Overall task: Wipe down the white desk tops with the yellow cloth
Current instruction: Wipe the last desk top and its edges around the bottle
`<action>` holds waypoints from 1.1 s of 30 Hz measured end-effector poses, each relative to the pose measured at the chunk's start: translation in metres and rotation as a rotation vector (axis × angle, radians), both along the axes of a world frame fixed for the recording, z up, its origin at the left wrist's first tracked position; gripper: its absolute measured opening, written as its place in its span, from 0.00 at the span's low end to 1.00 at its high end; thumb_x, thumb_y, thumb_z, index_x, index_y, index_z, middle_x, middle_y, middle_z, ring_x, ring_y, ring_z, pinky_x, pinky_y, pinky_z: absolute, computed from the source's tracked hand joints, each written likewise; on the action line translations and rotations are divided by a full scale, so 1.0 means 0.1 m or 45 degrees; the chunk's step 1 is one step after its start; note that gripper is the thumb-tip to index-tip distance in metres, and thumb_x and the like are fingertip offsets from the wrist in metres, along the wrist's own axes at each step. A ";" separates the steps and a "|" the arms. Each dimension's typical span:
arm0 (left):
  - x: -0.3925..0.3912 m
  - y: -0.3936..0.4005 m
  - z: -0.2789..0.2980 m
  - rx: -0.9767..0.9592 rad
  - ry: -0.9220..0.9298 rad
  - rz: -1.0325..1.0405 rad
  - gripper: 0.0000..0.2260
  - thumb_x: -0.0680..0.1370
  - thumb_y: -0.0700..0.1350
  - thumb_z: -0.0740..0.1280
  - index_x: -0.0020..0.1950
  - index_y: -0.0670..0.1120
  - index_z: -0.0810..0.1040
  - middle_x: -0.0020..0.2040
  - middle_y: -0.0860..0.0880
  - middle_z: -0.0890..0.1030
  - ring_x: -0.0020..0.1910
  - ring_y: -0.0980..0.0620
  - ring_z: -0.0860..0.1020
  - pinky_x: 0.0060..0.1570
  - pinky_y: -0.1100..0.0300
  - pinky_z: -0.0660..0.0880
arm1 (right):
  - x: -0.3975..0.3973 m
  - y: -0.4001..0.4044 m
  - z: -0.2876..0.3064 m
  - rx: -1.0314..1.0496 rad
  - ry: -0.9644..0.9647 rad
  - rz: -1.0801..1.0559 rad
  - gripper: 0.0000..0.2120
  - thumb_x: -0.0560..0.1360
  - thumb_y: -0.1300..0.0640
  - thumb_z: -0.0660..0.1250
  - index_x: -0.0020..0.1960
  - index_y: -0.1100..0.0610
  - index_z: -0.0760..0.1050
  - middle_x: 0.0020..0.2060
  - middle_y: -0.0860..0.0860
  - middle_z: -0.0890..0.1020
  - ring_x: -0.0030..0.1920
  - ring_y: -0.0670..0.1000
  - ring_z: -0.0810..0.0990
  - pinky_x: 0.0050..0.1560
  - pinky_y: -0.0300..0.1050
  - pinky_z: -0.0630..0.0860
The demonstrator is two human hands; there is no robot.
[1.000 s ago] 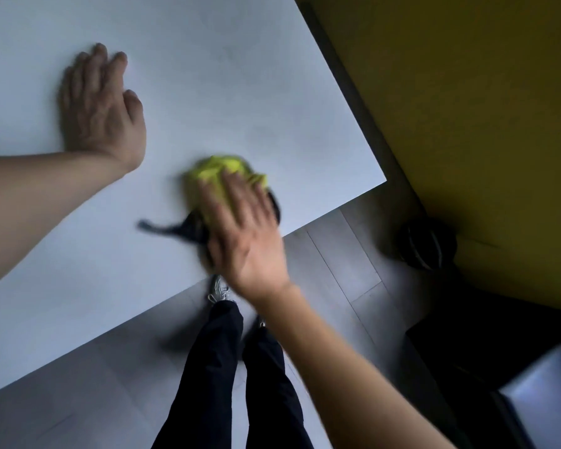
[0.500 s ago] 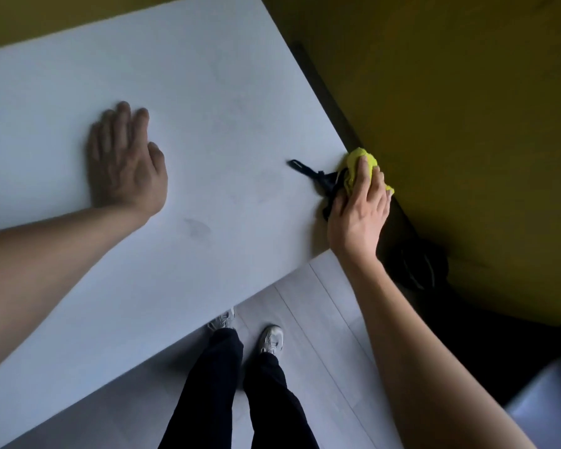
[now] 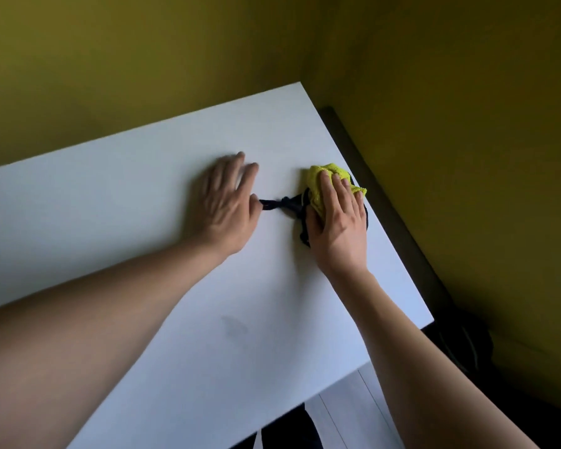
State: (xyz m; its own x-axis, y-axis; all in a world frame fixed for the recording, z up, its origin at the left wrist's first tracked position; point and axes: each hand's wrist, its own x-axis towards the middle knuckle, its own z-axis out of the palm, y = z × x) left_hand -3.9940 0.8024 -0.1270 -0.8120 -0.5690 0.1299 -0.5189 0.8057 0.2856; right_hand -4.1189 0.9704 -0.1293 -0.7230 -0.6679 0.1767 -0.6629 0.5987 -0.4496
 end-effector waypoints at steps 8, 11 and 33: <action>-0.32 -0.18 -0.10 -0.009 -0.031 0.060 0.26 0.84 0.50 0.52 0.80 0.44 0.69 0.80 0.41 0.68 0.79 0.37 0.65 0.80 0.41 0.57 | -0.74 -0.90 -0.03 0.090 0.000 -0.138 0.29 0.80 0.48 0.61 0.78 0.57 0.63 0.71 0.58 0.71 0.69 0.63 0.71 0.68 0.59 0.68; -0.34 -0.19 -0.08 -0.025 -0.084 0.063 0.26 0.84 0.50 0.52 0.81 0.45 0.67 0.82 0.43 0.65 0.81 0.38 0.63 0.80 0.41 0.57 | -0.97 -1.34 0.00 0.161 -0.051 -0.163 0.29 0.82 0.46 0.59 0.79 0.55 0.61 0.68 0.59 0.71 0.64 0.64 0.72 0.62 0.58 0.70; -0.38 -0.18 -0.04 -0.053 -0.167 0.107 0.26 0.84 0.50 0.53 0.83 0.46 0.64 0.84 0.44 0.62 0.82 0.40 0.61 0.80 0.40 0.57 | -1.13 -1.36 0.07 0.038 -0.302 -0.252 0.21 0.80 0.49 0.64 0.67 0.61 0.70 0.57 0.60 0.76 0.55 0.64 0.76 0.51 0.59 0.74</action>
State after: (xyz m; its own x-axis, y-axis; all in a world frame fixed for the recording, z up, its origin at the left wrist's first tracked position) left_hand -4.0323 0.7847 -0.1308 -0.7731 -0.6322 0.0508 -0.6159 0.7675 0.1778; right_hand -4.2316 0.8344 -0.1225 -0.8582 -0.5124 -0.0299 -0.4109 0.7208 -0.5581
